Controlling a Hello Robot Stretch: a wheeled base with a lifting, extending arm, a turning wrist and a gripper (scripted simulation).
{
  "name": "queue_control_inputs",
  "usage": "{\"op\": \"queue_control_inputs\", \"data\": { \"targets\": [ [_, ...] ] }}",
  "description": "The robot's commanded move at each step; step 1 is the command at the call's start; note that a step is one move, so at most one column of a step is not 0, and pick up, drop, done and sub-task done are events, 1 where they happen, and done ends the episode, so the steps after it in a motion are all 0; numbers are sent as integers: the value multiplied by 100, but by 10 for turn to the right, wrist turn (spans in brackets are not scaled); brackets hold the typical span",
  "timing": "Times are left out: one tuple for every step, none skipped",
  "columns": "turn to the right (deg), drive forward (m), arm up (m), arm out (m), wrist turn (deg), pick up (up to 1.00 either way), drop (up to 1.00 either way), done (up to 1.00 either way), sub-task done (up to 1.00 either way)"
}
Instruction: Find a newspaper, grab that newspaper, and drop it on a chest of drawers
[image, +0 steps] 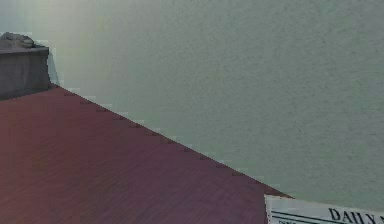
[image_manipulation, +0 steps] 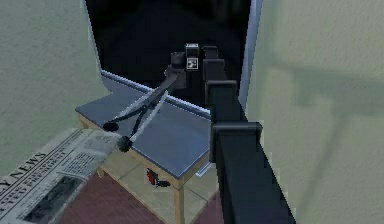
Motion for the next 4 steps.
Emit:
{"op": "queue_control_inputs", "data": {
  "targets": [
    [0, 0, 0, -44, 0, 0, 0, 0, 0],
    [360, 0, 0, 0, 0, 0, 0, 0, 0],
    [0, 5, 0, 0, 0, 0, 0, 0, 0],
    [-450, 0, 0, 0, 0, 0, 0, 0, 0]
  ]
}}
